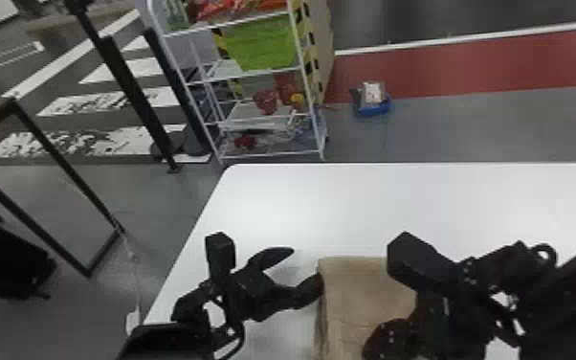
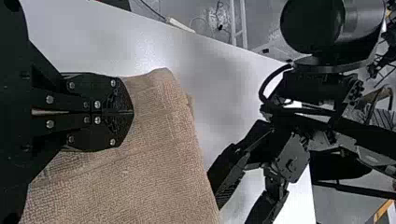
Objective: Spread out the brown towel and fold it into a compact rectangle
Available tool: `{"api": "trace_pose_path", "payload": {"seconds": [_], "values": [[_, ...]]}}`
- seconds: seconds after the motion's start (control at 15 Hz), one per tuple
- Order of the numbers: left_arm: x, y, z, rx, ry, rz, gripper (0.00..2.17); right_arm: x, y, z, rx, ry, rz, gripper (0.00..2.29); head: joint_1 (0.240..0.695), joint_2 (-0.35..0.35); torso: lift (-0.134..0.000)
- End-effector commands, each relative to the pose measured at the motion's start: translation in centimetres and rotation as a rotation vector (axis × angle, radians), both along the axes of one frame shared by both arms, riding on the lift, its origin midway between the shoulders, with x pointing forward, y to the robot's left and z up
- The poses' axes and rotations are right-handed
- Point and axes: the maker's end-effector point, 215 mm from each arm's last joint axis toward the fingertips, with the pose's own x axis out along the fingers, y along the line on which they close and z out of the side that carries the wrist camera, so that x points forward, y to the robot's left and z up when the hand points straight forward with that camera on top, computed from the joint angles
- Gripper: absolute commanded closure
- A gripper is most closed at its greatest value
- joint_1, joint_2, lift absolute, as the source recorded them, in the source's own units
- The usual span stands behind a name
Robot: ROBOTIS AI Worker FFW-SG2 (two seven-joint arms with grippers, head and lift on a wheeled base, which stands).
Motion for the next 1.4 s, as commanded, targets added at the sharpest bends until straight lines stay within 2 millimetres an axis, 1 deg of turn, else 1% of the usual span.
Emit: {"api": "trace_pose_path", "payload": {"seconds": [0.0, 0.13, 0.27, 0.4, 0.53, 0.67, 0.73, 0.8, 0.87, 0.93, 1.0, 1.07, 1.13, 1.2, 1.27, 1.33], "values": [[-0.1, 1.0, 0.9, 0.012, -0.012, 0.006, 0.06, 0.0, -0.5, -0.4, -0.011, 0.006, -0.001, 1.93, 0.695, 0.350, -0.124], [-0.7, 1.5, 1.1, 0.082, -0.004, -0.038, 0.06, 0.3, -0.8, -0.1, -0.005, 0.005, -0.011, 1.93, 0.695, 0.350, -0.124], [-1.5, 1.8, 1.9, 0.058, -0.002, -0.099, 0.06, 0.3, -1.2, 0.1, -0.005, 0.003, -0.016, 1.92, 0.695, 0.350, -0.124], [-1.6, 2.1, 2.2, 0.073, 0.003, -0.140, 0.06, 0.0, -1.7, 0.0, -0.011, 0.007, -0.019, 1.92, 0.695, 0.350, -0.124], [-1.7, 2.3, 1.9, 0.098, 0.018, -0.151, 0.06, -0.5, -2.2, -0.1, -0.015, 0.012, -0.023, 1.92, 0.695, 0.350, -0.124], [-1.4, 3.1, 1.8, 0.125, 0.022, -0.131, 0.06, -0.2, -3.3, 0.0, -0.021, 0.008, -0.040, 1.92, 0.695, 0.350, -0.124], [-1.2, 4.0, 1.8, 0.128, 0.020, -0.102, 0.06, 0.0, -3.6, 0.5, 0.000, 0.018, -0.058, 1.92, 0.695, 0.350, -0.124], [-0.8, 5.3, 2.0, 0.121, 0.007, -0.048, 0.06, 0.3, -3.8, 1.6, 0.038, 0.028, -0.079, 1.92, 0.695, 0.350, -0.124], [-0.4, 5.9, 2.3, 0.107, -0.006, -0.013, 0.06, 0.8, -4.5, 3.1, 0.091, 0.050, -0.120, 1.92, 0.695, 0.350, -0.124], [-0.3, 6.3, 2.3, 0.095, -0.006, 0.009, 0.06, 1.1, -4.5, 4.6, 0.129, 0.048, -0.128, 1.92, 0.695, 0.350, -0.124], [-0.2, 6.4, 2.3, 0.090, -0.007, 0.020, 0.06, 1.5, -4.7, 6.0, 0.189, 0.090, -0.163, 1.91, 0.695, 0.350, -0.124], [-0.2, 6.5, 2.2, 0.092, -0.005, 0.021, 0.06, 1.7, -4.1, 7.5, 0.253, 0.124, -0.175, 1.91, 0.695, 0.350, -0.124], [-0.3, 6.4, 2.1, 0.090, -0.003, 0.020, 0.06, 2.1, -3.5, 8.3, 0.286, 0.124, -0.184, 1.91, 0.695, 0.350, -0.124], [-0.3, 6.4, 2.2, 0.091, -0.004, 0.019, 0.06, 2.1, -3.0, 7.7, 0.283, 0.135, -0.191, 1.91, 0.695, 0.350, -0.124], [-0.5, 6.3, 2.1, 0.088, -0.002, 0.016, 0.06, 2.3, -2.5, 6.3, 0.262, 0.147, -0.191, 1.91, 0.695, 0.350, -0.124], [-0.6, 6.3, 2.1, 0.089, -0.002, 0.016, 0.06, 2.8, -1.6, 5.3, 0.255, 0.163, -0.196, 1.91, 0.695, 0.350, -0.124]]}}
